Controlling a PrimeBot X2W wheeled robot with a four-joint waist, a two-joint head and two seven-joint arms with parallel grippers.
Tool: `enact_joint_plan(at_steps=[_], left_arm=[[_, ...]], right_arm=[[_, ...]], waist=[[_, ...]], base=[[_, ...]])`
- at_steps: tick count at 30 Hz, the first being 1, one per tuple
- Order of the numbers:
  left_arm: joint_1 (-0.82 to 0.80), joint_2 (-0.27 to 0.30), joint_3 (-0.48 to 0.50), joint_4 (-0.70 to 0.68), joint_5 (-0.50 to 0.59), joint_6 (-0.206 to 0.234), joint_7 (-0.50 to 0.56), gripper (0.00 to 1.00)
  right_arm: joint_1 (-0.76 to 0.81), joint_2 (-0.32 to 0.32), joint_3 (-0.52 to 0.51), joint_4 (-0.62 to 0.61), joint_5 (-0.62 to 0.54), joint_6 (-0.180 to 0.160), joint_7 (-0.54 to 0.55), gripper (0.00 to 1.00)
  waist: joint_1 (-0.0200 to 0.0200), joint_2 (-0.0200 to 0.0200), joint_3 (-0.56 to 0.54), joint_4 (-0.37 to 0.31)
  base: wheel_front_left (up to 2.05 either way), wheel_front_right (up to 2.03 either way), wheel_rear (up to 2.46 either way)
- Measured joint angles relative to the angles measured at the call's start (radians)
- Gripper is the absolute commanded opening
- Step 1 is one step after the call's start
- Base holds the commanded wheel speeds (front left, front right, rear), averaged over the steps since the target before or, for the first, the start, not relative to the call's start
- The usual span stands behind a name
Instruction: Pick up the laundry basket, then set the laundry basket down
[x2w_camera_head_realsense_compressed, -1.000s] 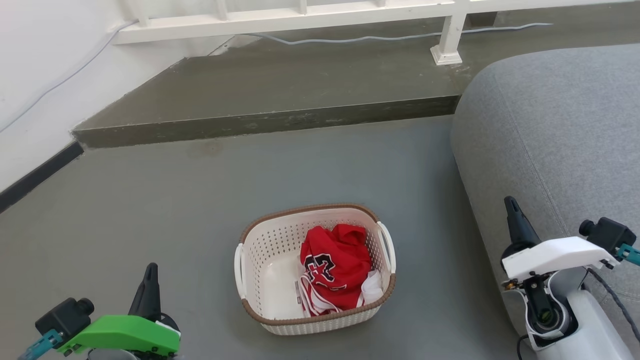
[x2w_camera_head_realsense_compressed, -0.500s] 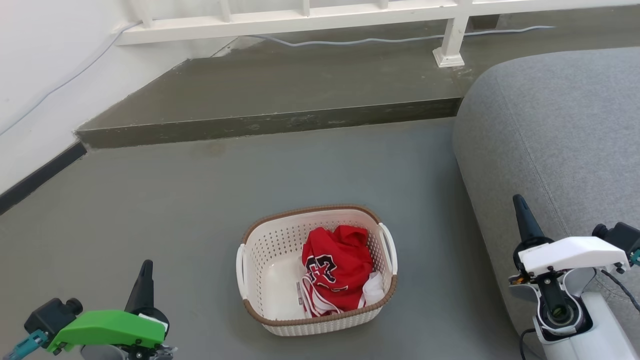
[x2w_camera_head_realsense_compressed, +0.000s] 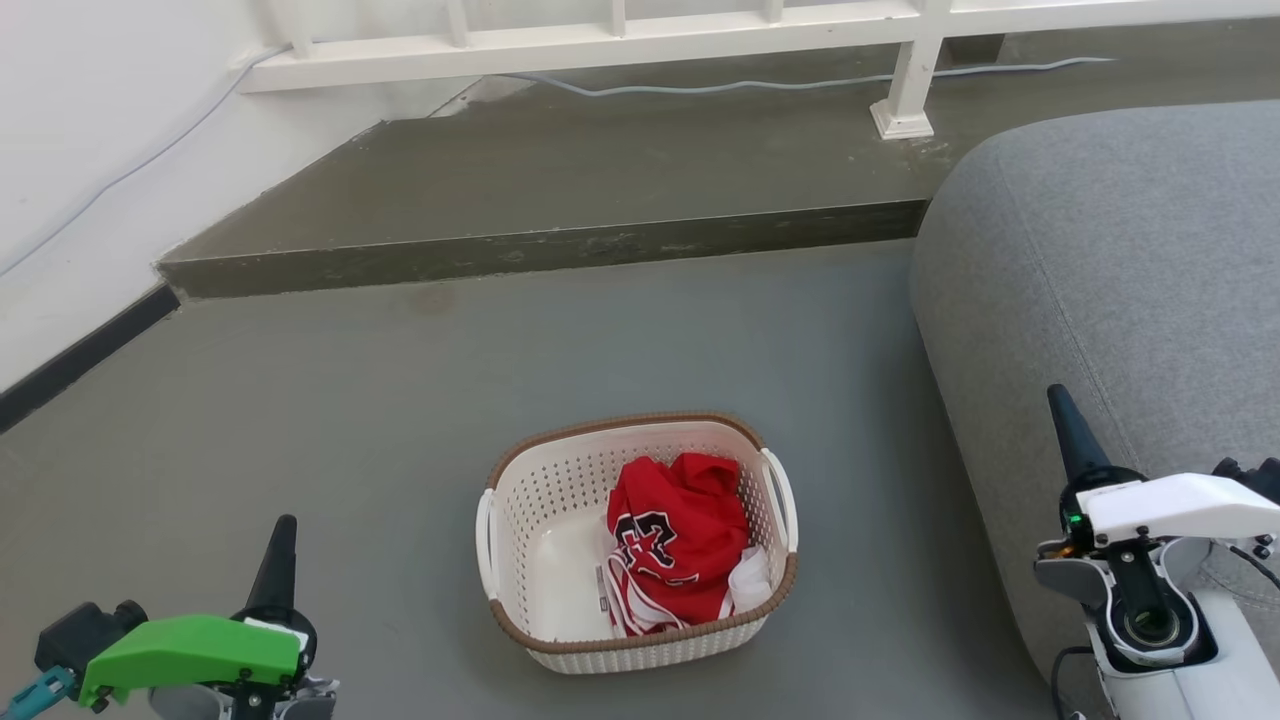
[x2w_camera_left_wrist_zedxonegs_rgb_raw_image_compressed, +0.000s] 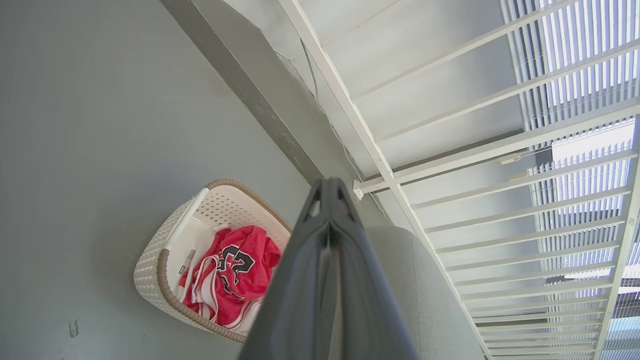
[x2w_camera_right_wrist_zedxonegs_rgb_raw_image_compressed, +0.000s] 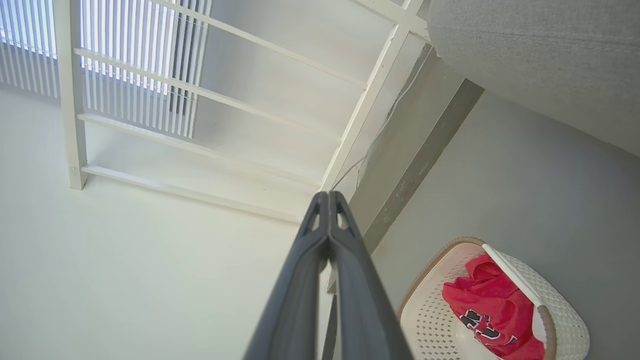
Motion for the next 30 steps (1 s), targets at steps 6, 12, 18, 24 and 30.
enact_joint_plan(at_steps=[6, 12, 18, 24, 30], left_arm=[[-0.006, -0.001, 0.016, 0.007, -0.069, -0.015, 0.016, 0.00], [-0.012, -0.002, 0.029, 0.018, -0.140, -0.026, 0.034, 0.00], [-0.028, -0.006, 0.047, 0.029, -0.221, -0.035, 0.053, 0.00], [-0.032, -0.007, 0.058, 0.035, -0.280, -0.044, 0.066, 0.00], [-0.034, -0.009, 0.071, 0.045, -0.346, -0.057, 0.082, 0.00]], right_arm=[[0.001, 0.003, -0.020, -0.005, 0.073, 0.005, 0.018, 0.00], [0.011, 0.006, -0.042, -0.010, 0.144, 0.016, 0.035, 0.00], [0.015, 0.013, -0.067, -0.014, 0.225, 0.022, 0.055, 0.00], [0.016, 0.016, -0.084, -0.016, 0.285, 0.027, 0.073, 0.00], [0.017, 0.019, -0.106, -0.021, 0.354, 0.036, 0.090, 0.00]], waist=[[0.0000, 0.0000, -0.002, 0.003], [0.0000, 0.0000, -0.004, 0.005], [0.0000, 0.0000, -0.007, 0.008], [0.0000, 0.0000, -0.008, 0.011], [0.0000, 0.0000, -0.010, 0.013]], base=[[0.00, 0.00, 0.00], [0.00, 0.00, 0.00], [0.00, 0.00, 0.00], [0.00, 0.00, 0.00], [0.00, 0.00, 0.00]])
